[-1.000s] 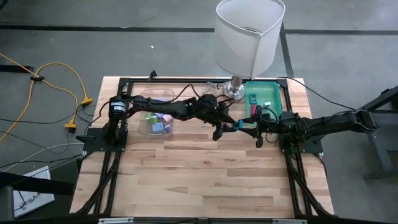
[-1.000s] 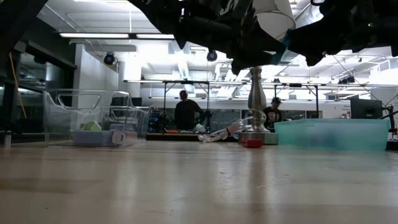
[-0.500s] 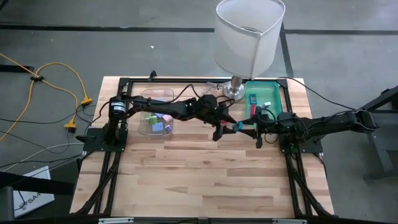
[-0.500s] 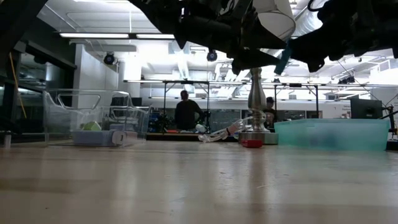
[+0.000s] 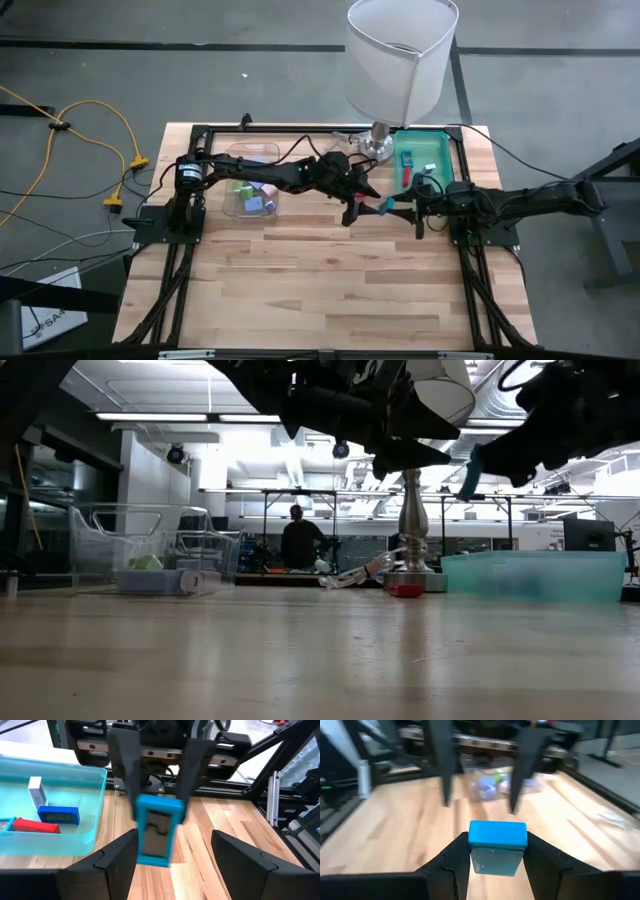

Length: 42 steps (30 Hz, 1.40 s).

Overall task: Pick & Place Office items
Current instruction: Put the light blue mini digital clock into the light blue bin

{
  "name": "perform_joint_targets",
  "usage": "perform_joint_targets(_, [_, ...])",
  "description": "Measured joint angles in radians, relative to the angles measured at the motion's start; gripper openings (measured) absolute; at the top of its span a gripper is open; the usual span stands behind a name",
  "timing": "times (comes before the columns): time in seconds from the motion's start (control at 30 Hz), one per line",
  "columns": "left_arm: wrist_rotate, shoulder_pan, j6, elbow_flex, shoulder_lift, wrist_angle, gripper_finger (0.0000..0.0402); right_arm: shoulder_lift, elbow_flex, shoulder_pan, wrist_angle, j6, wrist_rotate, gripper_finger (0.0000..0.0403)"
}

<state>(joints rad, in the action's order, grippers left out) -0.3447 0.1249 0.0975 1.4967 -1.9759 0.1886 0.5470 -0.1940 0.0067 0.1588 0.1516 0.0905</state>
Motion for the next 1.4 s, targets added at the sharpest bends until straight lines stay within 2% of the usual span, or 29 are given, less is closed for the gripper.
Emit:
perform_joint_targets(0.2, [0.0, 0.0, 0.0, 0.0, 0.0, 0.0, 0.0244, -0.097, 0.0, 0.0, -0.141, 0.004, 0.191, 0.014])
perform_joint_targets(0.5, [0.0, 0.0, 0.0, 0.0, 0.0, 0.0, 0.0244, -0.132, 0.0, 0.0, -0.285, 0.058, 0.614, 0.014])
perform_joint_targets(0.63, [0.0, 0.0, 0.0, 0.0, 0.0, 0.0, 0.0244, -0.132, 0.0, 0.0, -0.355, 0.135, 0.701, 0.014])
perform_joint_targets(0.73, [0.0, 0.0, 0.0, 0.0, 0.0, 0.0, 0.0244, -0.132, 0.0, 0.0, -0.428, 0.22, 0.745, 0.014])
perform_joint_targets(0.93, [0.0, 0.0, -0.001, 0.0, 0.0, 0.0, 0.0244, -0.133, 0.0, 0.0, -0.533, 0.351, 0.767, 0.014])
perform_joint_targets(1.07, [0.0, 0.0, 0.0, 0.0, 0.0, 0.0, 0.0244, -0.133, -0.005, 0.0, -0.579, 0.384, 0.764, 0.014])
perform_joint_targets(1.23, [0.0, 0.0, -0.001, 0.0, 0.0, 0.0, 0.0244, -0.13, -0.053, -0.001, -0.769, 0.555, 0.767, 0.014])
perform_joint_targets(1.4, [0.0, 0.0, -0.001, 0.0, 0.0, -0.001, 0.0244, -0.13, -0.073, 0.0, -0.798, 0.613, 0.752, 0.014])
